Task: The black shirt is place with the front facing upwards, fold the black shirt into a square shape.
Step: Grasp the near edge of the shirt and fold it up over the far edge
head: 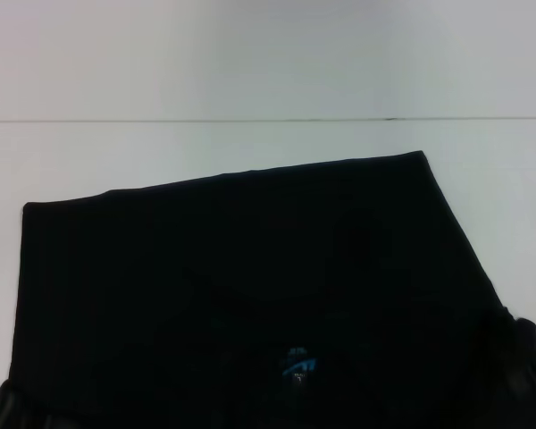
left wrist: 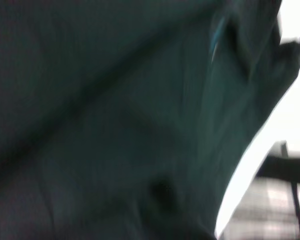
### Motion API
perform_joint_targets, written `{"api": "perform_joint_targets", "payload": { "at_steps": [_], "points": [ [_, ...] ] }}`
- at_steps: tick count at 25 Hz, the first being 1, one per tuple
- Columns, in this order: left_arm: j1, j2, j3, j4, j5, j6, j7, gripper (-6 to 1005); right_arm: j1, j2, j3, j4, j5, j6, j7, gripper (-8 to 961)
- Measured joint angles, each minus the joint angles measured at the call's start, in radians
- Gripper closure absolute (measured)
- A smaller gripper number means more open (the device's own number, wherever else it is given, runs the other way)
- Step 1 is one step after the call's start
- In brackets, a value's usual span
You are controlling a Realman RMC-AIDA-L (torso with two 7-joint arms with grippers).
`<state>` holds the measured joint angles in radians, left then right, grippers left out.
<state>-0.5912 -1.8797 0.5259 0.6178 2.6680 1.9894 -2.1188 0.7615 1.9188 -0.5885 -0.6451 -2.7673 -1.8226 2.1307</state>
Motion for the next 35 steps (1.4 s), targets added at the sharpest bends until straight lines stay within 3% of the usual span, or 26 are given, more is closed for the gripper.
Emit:
{"api": "perform_joint_targets", "payload": {
  "at_steps": [5, 8, 12, 16, 21, 26, 29, 35],
  "points": [
    [-0.008, 0.032, -0.286, -0.008, -0.068, -0.057, -0.039, 975, 0.005, -0.028, 0.152, 0.012, 0.139, 0.088, 0.094, 894],
    [-0.005, 0.035, -0.41, -0.022, -0.113, -0.12, -0.072, 975, -0.002, -0.03, 0.184, 0.029, 0.28, 0.151, 0.122, 894],
    [0.011, 0.024, -0.479, -0.081, -0.187, -0.266, -0.096, 975, -0.003, -0.025, 0.188, 0.105, 0.421, 0.295, 0.119, 894],
    [0.039, -0.001, -0.493, -0.142, -0.305, -0.406, -0.078, 975, -0.003, 0.014, 0.182, 0.157, 0.525, 0.483, 0.081, 894],
    [0.07, -0.055, -0.495, -0.173, -0.477, -0.525, -0.004, 974, 0.0, 0.089, 0.18, 0.19, 0.618, 0.684, -0.007, 893],
    [0.072, -0.082, -0.493, -0.199, -0.544, -0.614, 0.039, 974, 0.008, 0.14, 0.178, 0.197, 0.69, 0.813, -0.098, 893],
    [0.066, -0.085, -0.49, -0.208, -0.552, -0.648, 0.049, 974, 0.011, 0.153, 0.179, 0.202, 0.726, 0.842, -0.131, 893],
    [0.064, -0.097, -0.495, -0.21, -0.607, -0.695, 0.054, 974, -0.001, 0.154, 0.179, 0.213, 0.835, 0.856, -0.193, 893]
  ]
}}
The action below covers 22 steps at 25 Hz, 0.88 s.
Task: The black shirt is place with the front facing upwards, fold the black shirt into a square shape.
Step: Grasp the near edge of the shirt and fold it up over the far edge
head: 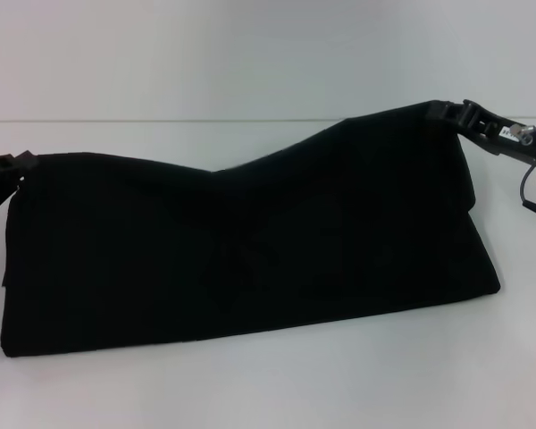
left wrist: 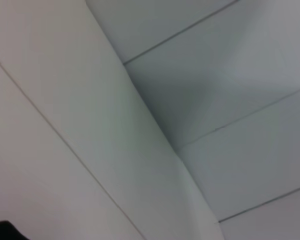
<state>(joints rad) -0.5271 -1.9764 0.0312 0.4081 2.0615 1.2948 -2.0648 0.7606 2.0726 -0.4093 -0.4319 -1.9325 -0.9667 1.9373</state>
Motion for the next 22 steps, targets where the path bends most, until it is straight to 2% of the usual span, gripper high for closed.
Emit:
{"api": "perform_joint_targets", "payload": {
  "at_steps": [9, 16, 22],
  "points": [
    [-0.026, -0.008, -0.001, -0.026, -0.025, -0.081, 0.014, 974, 0.02, 0.015, -0.004, 0.046, 0.087, 0.123, -0.132, 895],
    [-0.033, -0.012, 0.003, -0.037, -0.054, -0.135, 0.037, 974, 0.028, 0.017, -0.006, 0.063, 0.136, 0.172, -0.178, 894],
    [-0.06, -0.038, 0.002, -0.037, -0.054, -0.225, 0.094, 974, 0.056, 0.022, -0.008, 0.1, 0.148, 0.235, -0.246, 894]
  ]
}}
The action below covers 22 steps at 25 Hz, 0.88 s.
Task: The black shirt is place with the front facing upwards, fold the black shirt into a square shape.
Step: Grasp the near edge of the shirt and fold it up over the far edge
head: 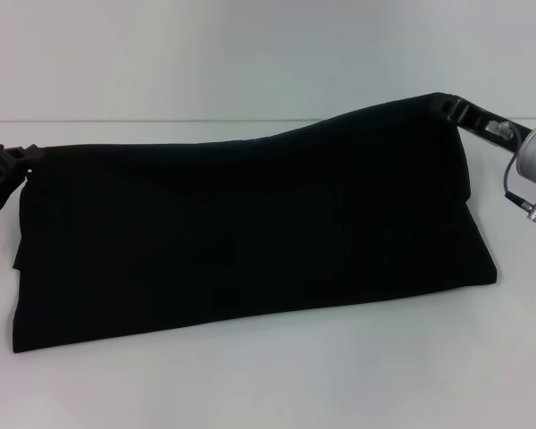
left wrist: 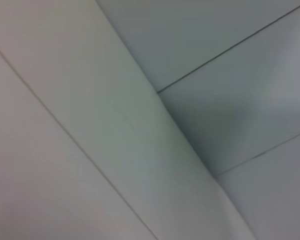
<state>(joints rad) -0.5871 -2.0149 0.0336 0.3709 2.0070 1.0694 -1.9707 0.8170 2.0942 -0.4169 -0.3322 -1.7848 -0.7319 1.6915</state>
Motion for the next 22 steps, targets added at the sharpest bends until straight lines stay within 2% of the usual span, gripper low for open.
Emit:
{"api": "perform_joint_targets", "payload": {
  "at_steps": [4, 13, 18, 22],
  "points": [
    [-0.017, -0.017, -0.002, -0.002, -0.004, -0.049, 0.021, 974, 0.023, 0.001, -0.001, 0.029, 0.016, 0.054, -0.045, 894],
    [-0.035, -0.028, -0.002, -0.014, -0.054, -0.101, 0.042, 978, 0.058, 0.001, -0.014, 0.037, 0.017, 0.145, -0.057, 893],
    [-0.039, -0.046, 0.002, -0.014, -0.104, -0.138, 0.058, 966, 0.071, 0.001, -0.027, 0.038, 0.018, 0.166, -0.101, 818],
    [-0.042, -0.054, 0.0, -0.014, -0.123, -0.14, 0.075, 840, 0.075, 0.002, -0.026, 0.042, 0.018, 0.167, -0.107, 758]
  ]
}}
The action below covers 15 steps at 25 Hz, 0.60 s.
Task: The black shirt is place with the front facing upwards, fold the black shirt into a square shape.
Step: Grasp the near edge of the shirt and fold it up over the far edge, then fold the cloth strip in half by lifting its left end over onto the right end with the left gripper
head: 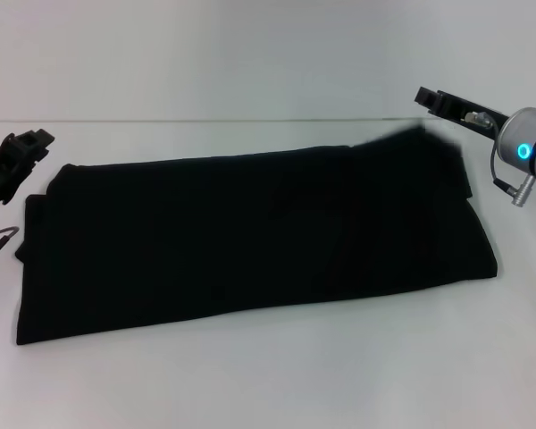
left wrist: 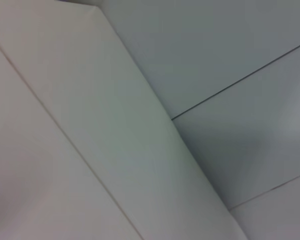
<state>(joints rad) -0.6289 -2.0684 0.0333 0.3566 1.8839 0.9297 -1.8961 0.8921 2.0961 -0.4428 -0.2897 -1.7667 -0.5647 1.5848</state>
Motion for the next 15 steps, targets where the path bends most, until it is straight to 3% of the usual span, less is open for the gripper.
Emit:
{"api": "perform_joint_targets", "payload": {
  "at_steps": [2, 9, 15],
  "points": [
    [0.0, -0.002, 0.0, -0.003, -0.014, 0.0, 0.01, 807, 0.002, 0.0, 0.006, 0.004, 0.0, 0.0, 0.0, 728],
    [0.021, 0.01, 0.053, -0.003, -0.015, 0.087, 0.035, 693, -0.027, -0.008, -0.007, -0.008, -0.001, -0.09, -0.003, 454],
    [0.103, 0.084, 0.247, 0.004, -0.006, 0.351, -0.008, 436, -0.117, -0.029, -0.177, -0.086, -0.01, -0.421, -0.122, 271]
  ]
}}
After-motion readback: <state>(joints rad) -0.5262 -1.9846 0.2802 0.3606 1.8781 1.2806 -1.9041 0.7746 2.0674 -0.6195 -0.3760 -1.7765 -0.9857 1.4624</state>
